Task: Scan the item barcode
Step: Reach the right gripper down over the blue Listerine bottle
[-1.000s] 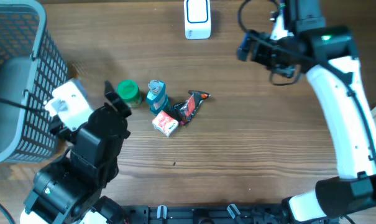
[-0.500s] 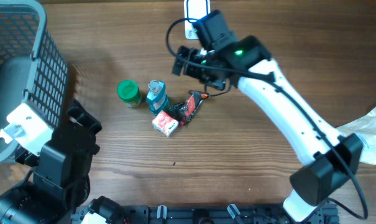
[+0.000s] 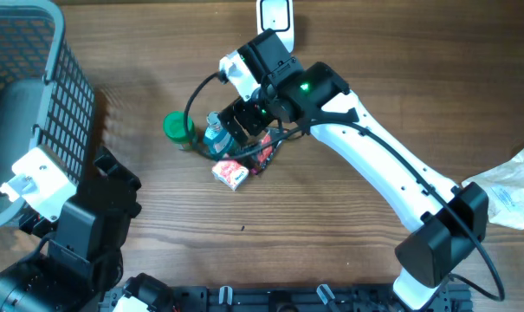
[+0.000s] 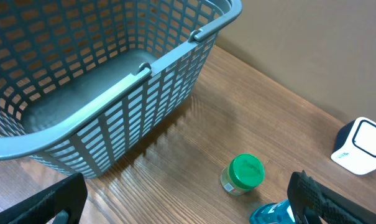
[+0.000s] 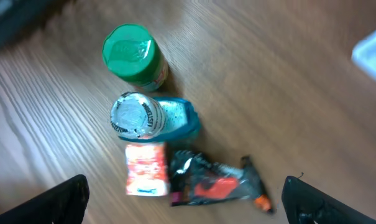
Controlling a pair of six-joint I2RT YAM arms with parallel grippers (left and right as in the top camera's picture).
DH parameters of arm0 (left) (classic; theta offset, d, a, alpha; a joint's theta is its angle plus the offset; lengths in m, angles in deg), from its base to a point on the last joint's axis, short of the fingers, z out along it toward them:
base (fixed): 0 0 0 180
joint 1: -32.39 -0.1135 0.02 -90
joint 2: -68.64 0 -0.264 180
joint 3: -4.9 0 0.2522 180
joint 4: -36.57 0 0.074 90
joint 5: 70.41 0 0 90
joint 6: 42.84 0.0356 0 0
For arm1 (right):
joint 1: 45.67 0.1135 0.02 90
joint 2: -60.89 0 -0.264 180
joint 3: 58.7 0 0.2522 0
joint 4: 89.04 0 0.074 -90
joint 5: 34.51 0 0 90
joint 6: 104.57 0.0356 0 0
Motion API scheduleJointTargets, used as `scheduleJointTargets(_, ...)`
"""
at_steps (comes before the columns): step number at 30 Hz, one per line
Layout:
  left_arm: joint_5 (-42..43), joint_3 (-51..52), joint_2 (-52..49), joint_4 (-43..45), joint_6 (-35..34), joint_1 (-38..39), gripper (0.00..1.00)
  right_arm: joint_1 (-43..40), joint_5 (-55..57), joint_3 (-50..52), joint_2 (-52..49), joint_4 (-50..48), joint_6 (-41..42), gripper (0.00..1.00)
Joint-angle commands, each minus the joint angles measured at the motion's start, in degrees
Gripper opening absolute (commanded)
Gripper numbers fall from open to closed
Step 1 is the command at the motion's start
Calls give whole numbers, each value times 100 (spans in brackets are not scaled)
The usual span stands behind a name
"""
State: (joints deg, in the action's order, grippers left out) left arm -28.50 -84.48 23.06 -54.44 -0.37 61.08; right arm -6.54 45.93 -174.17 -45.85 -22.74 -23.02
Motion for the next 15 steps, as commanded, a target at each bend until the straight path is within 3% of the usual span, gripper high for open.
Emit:
scheduleJointTargets(1,-57,-42,-11,-22,-96,-55,100,35,-496,-7,-234,-334,-1106,100)
scheduleJointTargets(15,-103,-42,-11,-214,-96,-55,100,813,509,-308,-916,-737,-933,100)
